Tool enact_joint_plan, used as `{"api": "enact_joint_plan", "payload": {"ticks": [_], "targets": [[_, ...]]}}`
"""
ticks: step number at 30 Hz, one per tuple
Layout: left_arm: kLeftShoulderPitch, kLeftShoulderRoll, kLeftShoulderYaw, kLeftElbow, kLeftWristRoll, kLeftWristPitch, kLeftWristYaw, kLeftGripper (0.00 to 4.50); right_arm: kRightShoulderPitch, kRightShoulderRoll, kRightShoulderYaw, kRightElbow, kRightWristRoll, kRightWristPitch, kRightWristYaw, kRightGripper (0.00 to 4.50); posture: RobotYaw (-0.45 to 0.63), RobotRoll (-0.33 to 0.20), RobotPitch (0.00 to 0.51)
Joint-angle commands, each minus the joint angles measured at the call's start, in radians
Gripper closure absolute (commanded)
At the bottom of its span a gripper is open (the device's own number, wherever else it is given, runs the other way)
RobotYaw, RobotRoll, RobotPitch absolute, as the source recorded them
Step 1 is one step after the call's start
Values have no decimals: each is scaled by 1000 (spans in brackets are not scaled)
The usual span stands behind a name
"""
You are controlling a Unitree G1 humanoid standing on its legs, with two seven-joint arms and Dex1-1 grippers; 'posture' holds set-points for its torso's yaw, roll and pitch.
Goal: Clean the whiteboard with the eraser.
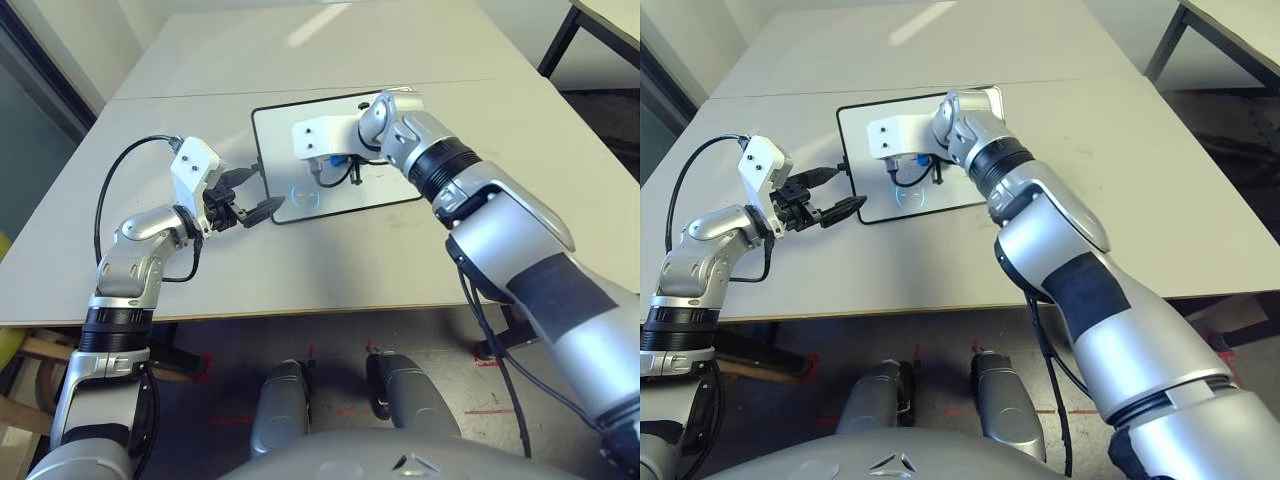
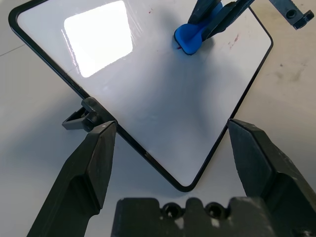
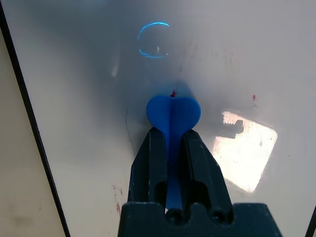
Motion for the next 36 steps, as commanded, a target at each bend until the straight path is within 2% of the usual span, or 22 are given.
{"api": "enact_joint_plan", "payload": {"ticks": [1, 9, 20, 36], "targets": [[17, -3, 2, -18, -4, 8, 6, 0, -7, 30, -1, 20, 5, 4, -22, 4375, 33, 0, 116], [20, -7, 2, -22, -5, 8, 13, 0, -25, 49, 1, 49, -1, -5, -54, 4375, 40, 0, 114], [10, -14, -2, -8, -2, 0, 9, 0, 18, -39, 63, 47, -44, -57, 17, 4375, 19, 0, 113], [-9, -15, -8, 13, 3, -7, 3, 0, 32, -117, 80, 39, -49, -64, 45, 4375, 8, 0, 113]]}}
